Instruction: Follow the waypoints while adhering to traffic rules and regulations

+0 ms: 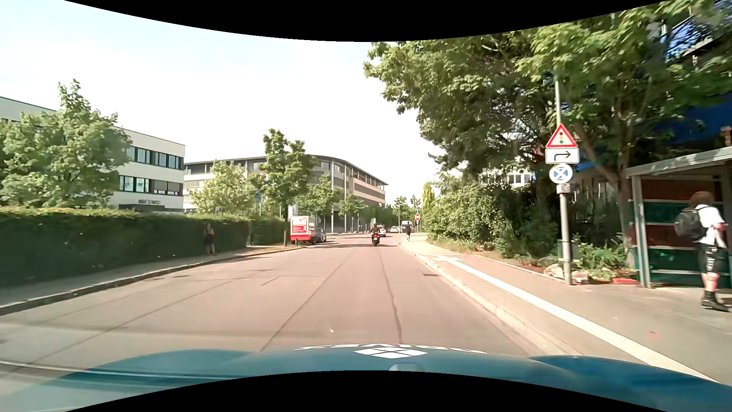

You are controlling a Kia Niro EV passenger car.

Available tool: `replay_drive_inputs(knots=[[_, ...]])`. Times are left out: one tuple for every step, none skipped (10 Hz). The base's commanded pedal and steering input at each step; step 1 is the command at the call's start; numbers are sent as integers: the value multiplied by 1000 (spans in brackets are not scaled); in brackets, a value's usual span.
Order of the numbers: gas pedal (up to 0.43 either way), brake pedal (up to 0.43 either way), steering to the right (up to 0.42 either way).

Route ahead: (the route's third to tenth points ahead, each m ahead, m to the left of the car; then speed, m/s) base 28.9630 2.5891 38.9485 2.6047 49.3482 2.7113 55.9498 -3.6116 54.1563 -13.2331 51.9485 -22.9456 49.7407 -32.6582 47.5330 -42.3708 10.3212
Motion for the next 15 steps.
replay_drive_inputs(knots=[[0,110,-7],[0,116,-7],[0,122,-7],[0,134,-5],[0,146,-5],[0,146,-5],[0,152,-4],[0,171,-5],[0,177,-4],[0,183,-2],[0,195,-1],[0,207,0],[0,220,0],[0,220,0],[0,220,2]])
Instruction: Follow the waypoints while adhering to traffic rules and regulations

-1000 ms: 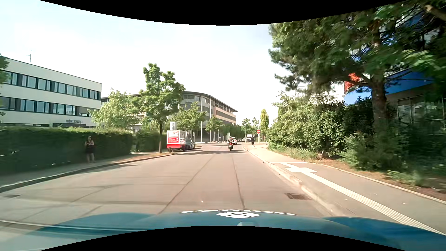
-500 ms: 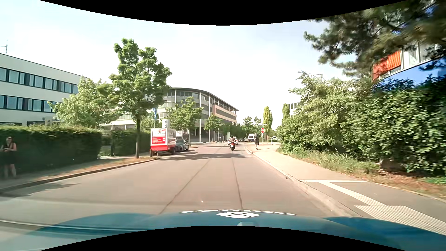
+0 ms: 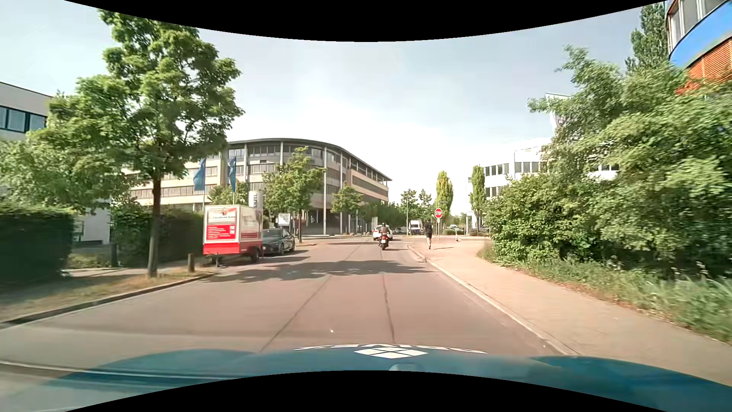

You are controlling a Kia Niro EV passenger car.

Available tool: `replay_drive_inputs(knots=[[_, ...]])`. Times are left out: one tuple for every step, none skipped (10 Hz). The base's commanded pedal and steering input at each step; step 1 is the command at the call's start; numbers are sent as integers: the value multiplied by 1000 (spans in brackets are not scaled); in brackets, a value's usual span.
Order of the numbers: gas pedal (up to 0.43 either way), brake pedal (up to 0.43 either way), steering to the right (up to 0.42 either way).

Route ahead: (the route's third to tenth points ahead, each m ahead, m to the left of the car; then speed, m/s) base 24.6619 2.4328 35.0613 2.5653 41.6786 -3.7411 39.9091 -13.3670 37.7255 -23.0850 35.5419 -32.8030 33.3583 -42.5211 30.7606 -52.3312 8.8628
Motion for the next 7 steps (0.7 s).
replay_drive_inputs(knots=[[0,220,2],[0,226,2],[0,220,2],[0,220,2],[0,213,3],[0,201,3],[0,195,2]])
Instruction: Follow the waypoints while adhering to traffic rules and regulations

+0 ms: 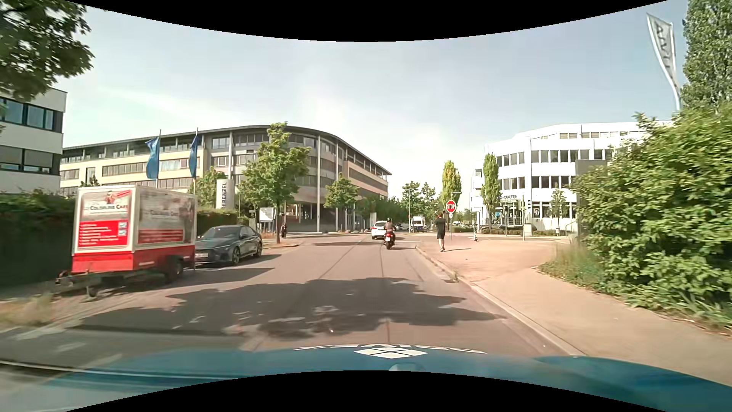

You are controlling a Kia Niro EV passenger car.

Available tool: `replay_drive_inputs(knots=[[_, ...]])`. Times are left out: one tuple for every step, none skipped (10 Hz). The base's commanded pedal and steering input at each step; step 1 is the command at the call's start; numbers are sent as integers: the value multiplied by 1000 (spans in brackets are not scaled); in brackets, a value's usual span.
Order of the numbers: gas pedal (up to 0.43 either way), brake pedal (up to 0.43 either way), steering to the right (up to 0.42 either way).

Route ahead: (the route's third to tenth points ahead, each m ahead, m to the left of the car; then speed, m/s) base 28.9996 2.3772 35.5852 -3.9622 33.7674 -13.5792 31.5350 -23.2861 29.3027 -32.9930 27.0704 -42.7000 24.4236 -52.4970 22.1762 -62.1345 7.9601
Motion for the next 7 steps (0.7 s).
replay_drive_inputs(knots=[[0,195,3],[0,195,3],[0,195,3],[0,201,4],[0,213,3],[0,213,5],[0,213,7]])
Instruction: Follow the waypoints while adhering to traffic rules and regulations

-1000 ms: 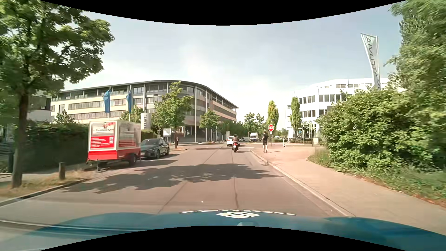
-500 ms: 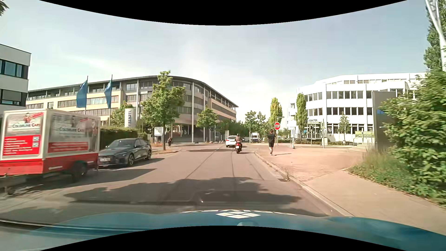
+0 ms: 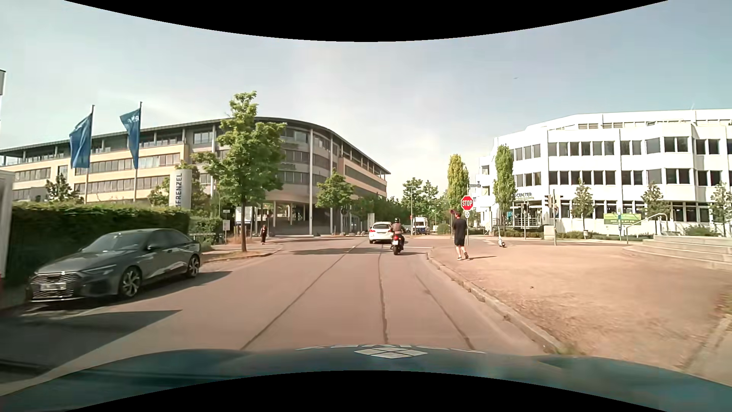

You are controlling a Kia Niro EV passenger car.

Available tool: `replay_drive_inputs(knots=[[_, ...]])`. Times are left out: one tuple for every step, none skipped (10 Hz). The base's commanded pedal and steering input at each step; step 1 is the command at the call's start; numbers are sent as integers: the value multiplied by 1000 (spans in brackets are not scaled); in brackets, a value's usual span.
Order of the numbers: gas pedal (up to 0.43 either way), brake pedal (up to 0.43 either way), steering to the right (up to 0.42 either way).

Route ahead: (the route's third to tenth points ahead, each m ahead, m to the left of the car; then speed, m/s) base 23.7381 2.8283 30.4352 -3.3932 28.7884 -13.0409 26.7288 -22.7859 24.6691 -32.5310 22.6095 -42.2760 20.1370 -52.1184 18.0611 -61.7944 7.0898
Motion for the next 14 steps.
replay_drive_inputs(knots=[[0,220,8],[0,220,8],[0,220,9],[0,226,9],[0,232,5],[0,232,6],[0,238,10],[0,244,9],[0,244,9],[0,244,9],[0,250,8],[0,256,8],[0,280,8],[0,287,7]])
